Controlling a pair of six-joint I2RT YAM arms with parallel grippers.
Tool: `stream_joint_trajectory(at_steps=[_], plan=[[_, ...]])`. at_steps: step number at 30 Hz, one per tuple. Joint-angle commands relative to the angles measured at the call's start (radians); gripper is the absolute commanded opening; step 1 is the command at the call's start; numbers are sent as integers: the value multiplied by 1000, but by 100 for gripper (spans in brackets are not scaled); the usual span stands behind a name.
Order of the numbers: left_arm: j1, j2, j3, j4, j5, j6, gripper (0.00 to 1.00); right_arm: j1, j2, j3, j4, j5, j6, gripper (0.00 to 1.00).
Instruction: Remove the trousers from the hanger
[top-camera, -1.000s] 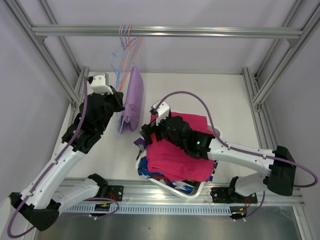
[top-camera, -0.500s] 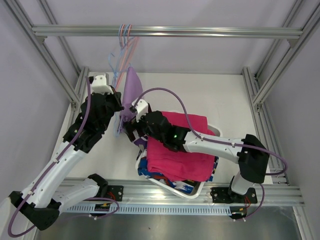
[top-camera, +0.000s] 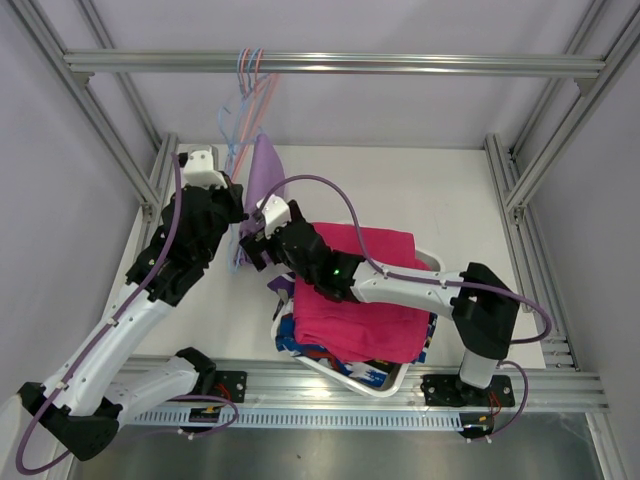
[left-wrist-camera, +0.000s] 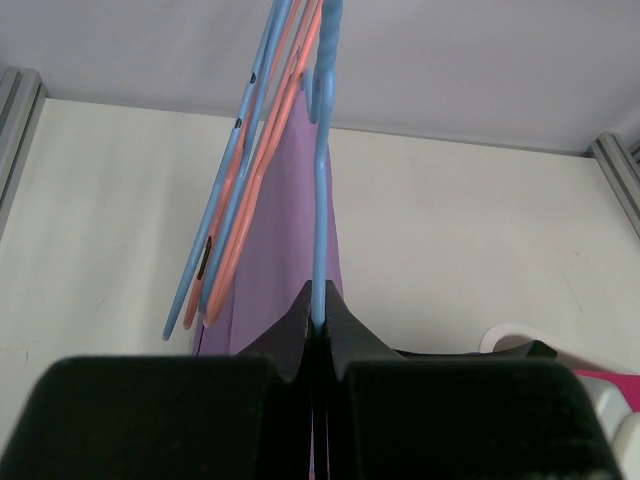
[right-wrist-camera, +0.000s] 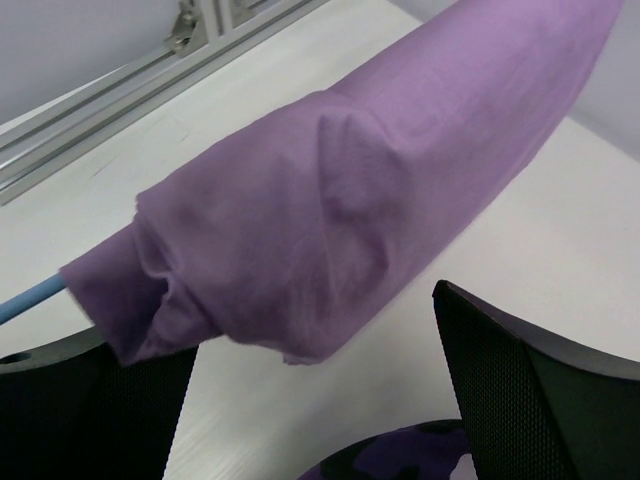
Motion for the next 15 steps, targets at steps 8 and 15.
stream_joint_trajectory(at_steps=[8,15], plan=[[7,-19,31,108,1,22,0,-13,53,35,189,173,-105,94],[8,-19,30,107,4,22,1,-33,64,39,218,142,-108,80]])
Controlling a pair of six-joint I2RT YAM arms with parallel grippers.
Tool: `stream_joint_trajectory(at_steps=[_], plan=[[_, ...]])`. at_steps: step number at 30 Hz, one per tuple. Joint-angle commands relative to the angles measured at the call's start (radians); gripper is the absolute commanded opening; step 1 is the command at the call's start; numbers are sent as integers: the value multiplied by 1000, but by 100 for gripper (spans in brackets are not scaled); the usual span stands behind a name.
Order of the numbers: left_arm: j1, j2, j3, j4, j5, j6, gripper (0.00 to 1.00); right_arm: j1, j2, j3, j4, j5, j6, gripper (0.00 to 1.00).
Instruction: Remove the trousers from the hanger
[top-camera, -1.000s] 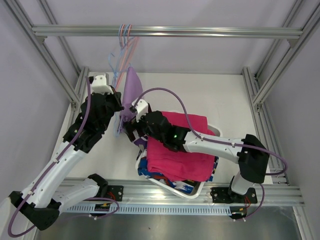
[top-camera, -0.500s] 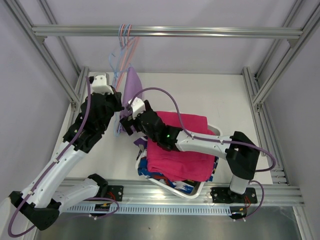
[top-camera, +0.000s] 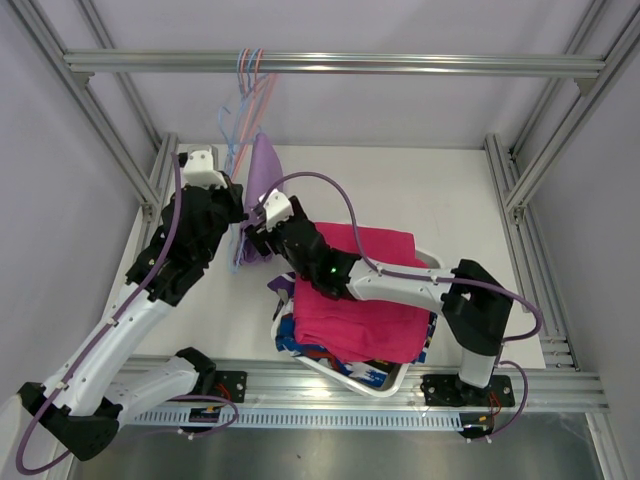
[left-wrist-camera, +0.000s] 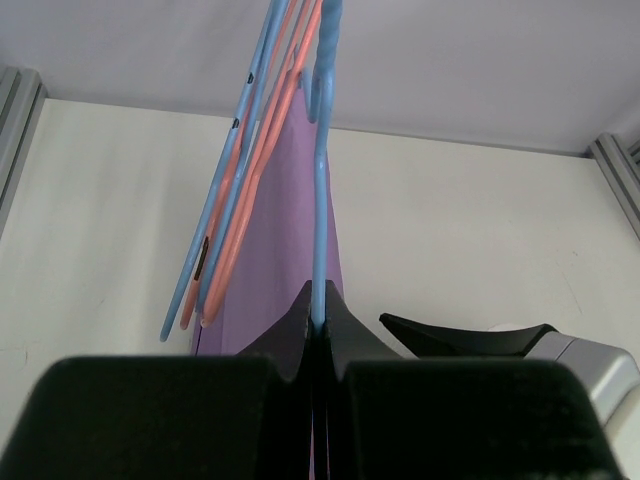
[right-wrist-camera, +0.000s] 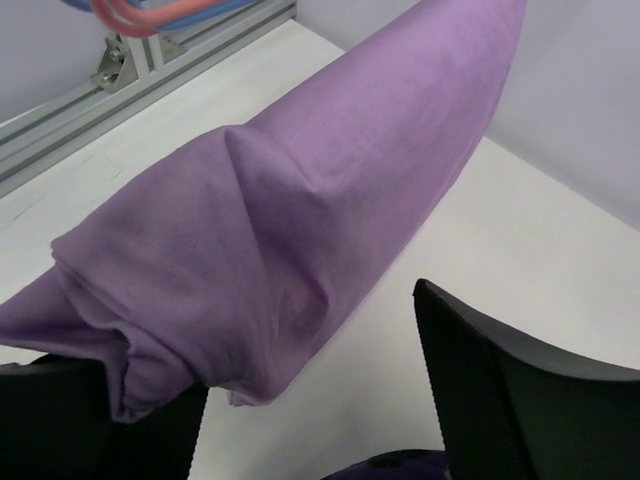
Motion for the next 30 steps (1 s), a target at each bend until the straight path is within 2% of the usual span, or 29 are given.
stream_joint_trajectory(at_steps=[1,2,13,16,20,22,30], plan=[[9,-19,31,107,5,22,1,-16,25,41,92,14,-13,77],[12,-17,31,107,11,22,1,-18,29,52,91,11,-11,71],[33,-11,36,97,33,6,1,-19,63,121,118,-57,13,41],[33,-7,34,99,33,8,0,-21,63,135,118,-73,25,30],[35,-1,34,97,40,3,1,-24,52,147,109,-93,29,7],[36,2,36,97,42,3,0,-24,43,161,91,-86,24,0],[44,22,34,94,47,-4,0,-19,-23,276,-17,-58,-7,0]])
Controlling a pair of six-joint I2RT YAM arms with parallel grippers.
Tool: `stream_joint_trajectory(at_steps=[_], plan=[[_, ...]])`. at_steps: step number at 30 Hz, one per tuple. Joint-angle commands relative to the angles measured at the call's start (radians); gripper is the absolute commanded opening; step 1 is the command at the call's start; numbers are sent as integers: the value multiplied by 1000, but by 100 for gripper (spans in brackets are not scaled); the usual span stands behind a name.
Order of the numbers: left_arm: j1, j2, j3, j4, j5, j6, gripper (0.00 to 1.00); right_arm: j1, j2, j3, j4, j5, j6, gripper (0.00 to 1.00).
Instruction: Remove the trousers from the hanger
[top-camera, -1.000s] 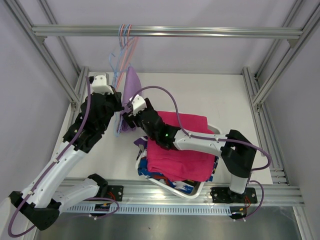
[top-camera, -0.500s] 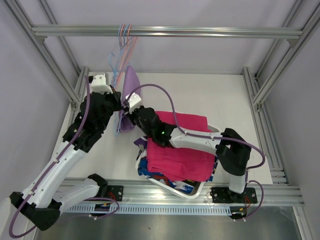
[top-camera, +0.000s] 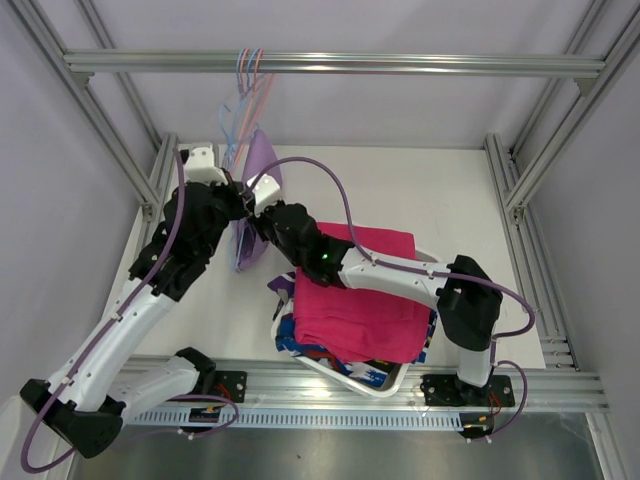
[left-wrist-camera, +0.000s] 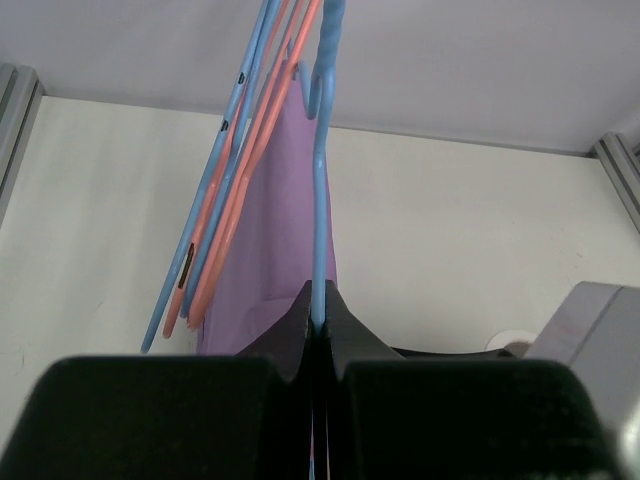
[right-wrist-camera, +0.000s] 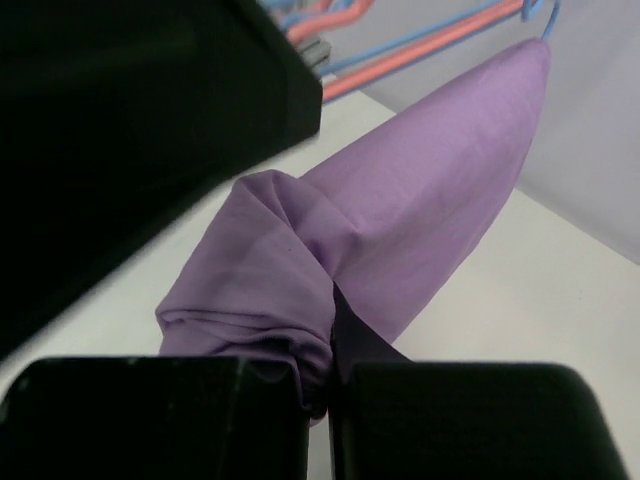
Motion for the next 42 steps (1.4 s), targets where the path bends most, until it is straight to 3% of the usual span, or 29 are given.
stream_joint_trajectory(at_steps=[1,25,32,42], plan=[[11,0,30,80,13,-4,0,1,-102,125,-5,25,-22,0],[12,49,30,82,-26,19,1,45,-563,52,-166,182,-166,0],[12,67,31,77,-23,19,0,48,-646,119,-238,219,-195,0],[12,86,30,76,-21,19,1,50,-737,81,-292,246,-192,0]])
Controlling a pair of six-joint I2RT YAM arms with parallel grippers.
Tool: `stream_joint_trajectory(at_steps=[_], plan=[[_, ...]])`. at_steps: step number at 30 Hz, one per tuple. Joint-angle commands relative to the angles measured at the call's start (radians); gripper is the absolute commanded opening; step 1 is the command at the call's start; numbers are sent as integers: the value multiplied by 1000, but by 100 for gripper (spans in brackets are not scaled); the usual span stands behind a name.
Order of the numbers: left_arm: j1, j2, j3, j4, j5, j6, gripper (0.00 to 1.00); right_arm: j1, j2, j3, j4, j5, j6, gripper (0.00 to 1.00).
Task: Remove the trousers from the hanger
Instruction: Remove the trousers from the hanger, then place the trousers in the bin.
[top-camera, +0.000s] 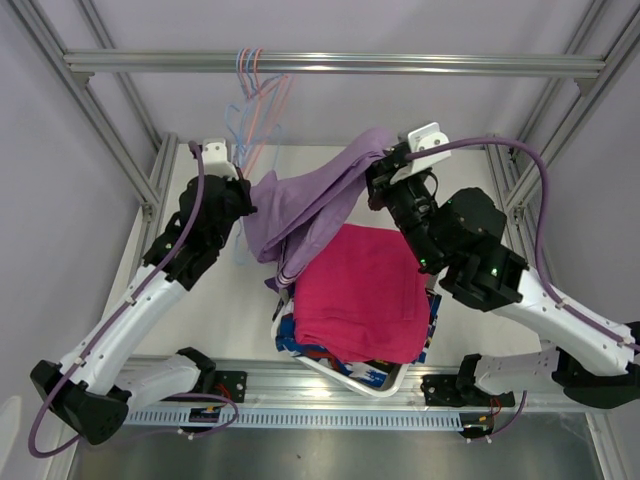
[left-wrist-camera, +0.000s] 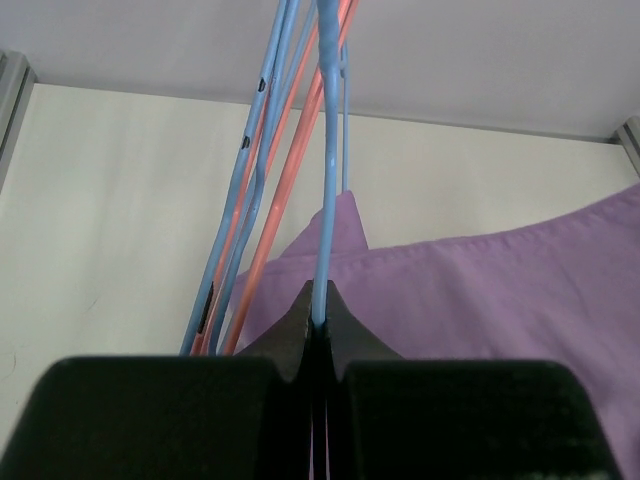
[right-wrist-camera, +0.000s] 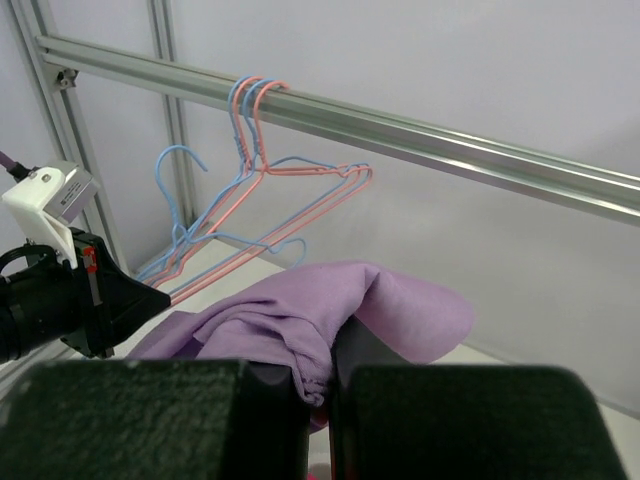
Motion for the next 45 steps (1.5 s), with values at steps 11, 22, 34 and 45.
stream_joint_trajectory(at_steps=[11,22,34,45], plan=[[11,12,32,39,-12,19,1,5,-174,107,-160,79,-10,0],[11,17,35,34,-5,16,1,5,-279,197,-316,139,-37,0],[11,18,40,29,-5,19,0,5,-280,374,-408,176,-102,0],[14,23,43,28,-4,19,1,-12,-279,524,-526,119,-103,0]])
